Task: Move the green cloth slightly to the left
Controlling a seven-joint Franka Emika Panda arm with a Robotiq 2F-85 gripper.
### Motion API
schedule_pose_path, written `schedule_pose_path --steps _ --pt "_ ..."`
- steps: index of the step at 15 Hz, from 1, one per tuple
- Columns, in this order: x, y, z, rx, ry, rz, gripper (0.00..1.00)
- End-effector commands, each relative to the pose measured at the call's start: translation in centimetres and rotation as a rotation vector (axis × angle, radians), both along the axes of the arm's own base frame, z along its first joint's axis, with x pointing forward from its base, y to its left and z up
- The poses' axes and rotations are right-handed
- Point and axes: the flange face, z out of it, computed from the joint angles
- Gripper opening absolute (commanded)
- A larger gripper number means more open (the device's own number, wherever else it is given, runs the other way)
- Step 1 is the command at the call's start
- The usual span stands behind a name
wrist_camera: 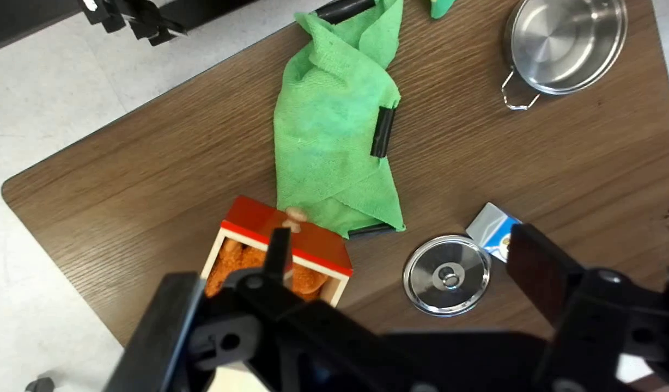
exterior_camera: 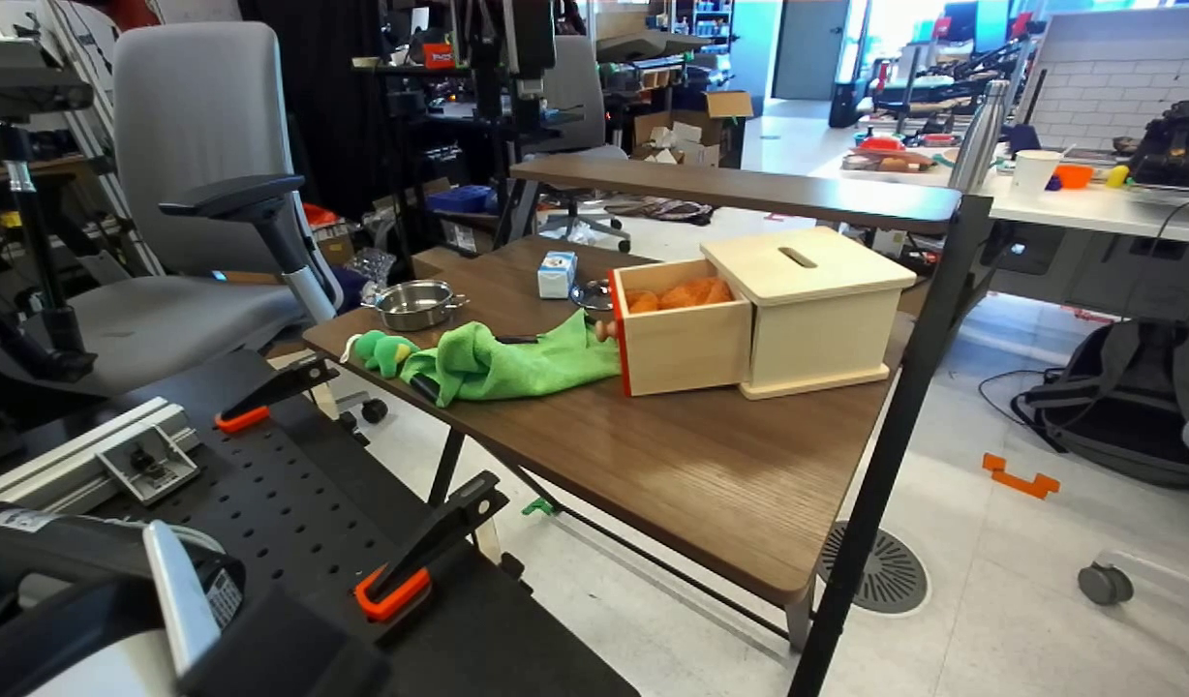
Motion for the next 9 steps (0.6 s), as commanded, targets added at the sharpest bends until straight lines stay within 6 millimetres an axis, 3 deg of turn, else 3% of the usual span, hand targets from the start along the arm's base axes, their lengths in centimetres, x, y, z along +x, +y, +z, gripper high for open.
schedule_pose_path --steps 1,5,9 --pt "3.7 1.8 -4.2 -0.024 0.062 -0.045 1.0" --pt "4.4 3.2 -8.5 -0.041 0.119 -0.04 1.0" --pt "4.1 3.4 -11.6 -0.059 0.15 -0.035 1.0"
